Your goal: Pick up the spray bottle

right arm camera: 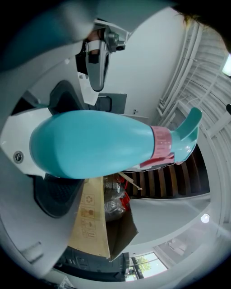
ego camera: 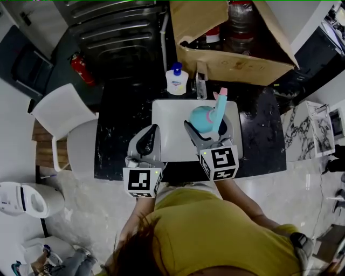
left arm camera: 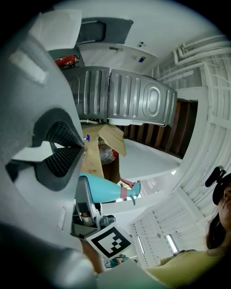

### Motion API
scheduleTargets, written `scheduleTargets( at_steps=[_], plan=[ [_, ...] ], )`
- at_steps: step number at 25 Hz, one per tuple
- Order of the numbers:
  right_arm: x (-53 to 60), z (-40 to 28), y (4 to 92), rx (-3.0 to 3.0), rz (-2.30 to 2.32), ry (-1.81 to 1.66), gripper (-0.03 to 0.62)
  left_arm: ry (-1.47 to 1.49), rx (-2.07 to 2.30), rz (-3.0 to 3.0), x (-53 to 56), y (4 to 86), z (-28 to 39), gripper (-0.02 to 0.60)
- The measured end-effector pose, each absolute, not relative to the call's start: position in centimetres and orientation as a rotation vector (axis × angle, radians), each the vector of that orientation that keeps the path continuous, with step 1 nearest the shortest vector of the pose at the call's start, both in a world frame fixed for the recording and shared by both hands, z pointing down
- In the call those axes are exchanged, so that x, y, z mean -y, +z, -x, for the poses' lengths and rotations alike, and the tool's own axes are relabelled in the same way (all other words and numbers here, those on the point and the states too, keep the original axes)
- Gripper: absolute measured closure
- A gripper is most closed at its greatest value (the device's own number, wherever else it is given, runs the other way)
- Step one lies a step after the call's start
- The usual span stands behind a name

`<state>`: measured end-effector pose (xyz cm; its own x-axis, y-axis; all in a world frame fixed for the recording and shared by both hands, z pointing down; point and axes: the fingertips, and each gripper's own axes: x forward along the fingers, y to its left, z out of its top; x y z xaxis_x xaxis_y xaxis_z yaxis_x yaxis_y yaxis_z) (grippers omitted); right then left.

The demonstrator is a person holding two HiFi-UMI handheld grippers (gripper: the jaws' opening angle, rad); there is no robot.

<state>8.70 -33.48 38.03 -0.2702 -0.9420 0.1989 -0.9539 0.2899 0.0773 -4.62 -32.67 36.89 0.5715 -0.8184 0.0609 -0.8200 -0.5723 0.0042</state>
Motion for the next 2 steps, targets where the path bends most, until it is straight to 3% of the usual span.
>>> scheduleTargets(
  at_steps=[2],
  plan=[
    [33.68, -8.74, 38.05, 2.350, -1.758, 0.084, 0.194, 0.082, 1.430, -2.755, 32.87, 37.02, 4.56, 0.580]
  ],
)
